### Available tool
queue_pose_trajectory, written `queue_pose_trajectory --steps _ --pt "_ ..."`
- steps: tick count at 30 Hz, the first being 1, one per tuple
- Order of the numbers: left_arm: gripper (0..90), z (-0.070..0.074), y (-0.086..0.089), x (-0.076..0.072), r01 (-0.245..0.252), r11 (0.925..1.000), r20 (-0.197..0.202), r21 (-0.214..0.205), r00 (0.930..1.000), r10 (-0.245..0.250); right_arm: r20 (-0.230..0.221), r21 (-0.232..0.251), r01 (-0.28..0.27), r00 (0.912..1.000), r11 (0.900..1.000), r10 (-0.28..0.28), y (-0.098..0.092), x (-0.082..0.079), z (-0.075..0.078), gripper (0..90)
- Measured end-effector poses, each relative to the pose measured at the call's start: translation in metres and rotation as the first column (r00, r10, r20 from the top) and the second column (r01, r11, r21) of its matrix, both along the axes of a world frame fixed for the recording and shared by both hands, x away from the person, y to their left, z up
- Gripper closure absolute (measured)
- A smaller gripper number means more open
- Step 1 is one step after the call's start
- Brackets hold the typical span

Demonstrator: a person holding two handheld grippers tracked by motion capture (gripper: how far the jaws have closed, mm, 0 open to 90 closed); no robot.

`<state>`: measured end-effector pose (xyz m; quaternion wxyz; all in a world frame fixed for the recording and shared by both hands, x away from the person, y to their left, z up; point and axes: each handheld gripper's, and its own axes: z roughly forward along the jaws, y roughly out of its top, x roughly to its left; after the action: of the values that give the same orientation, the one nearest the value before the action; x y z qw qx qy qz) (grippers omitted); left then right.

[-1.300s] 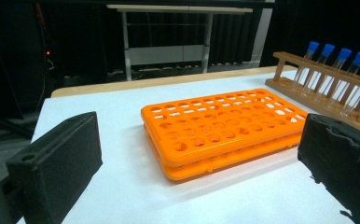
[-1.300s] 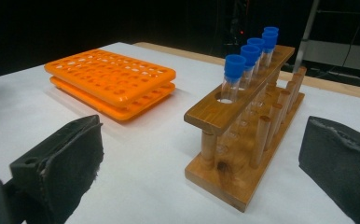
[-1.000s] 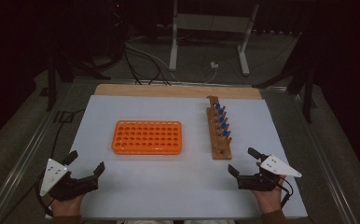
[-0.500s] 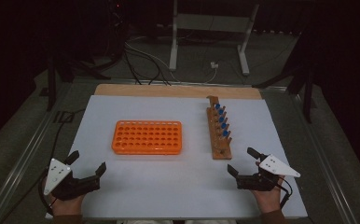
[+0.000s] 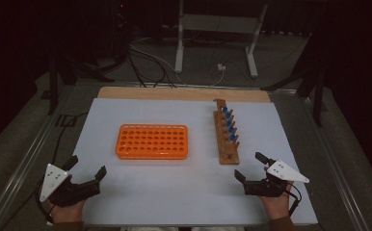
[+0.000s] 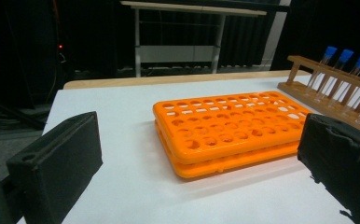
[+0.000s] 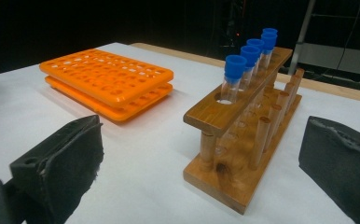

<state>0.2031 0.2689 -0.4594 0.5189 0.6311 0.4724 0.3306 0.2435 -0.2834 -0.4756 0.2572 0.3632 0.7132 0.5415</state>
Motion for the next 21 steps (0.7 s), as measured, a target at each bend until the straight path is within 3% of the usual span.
queue_pose_trajectory --steps 21 --pt "0.6 -0.0011 0.0004 0.0009 -0.021 0.9998 -0.002 0.005 0.9998 0.021 -0.003 -0.006 0.003 1.0000 1.0000 -0.003 0.0016 0.0010 -0.0014 0.1"
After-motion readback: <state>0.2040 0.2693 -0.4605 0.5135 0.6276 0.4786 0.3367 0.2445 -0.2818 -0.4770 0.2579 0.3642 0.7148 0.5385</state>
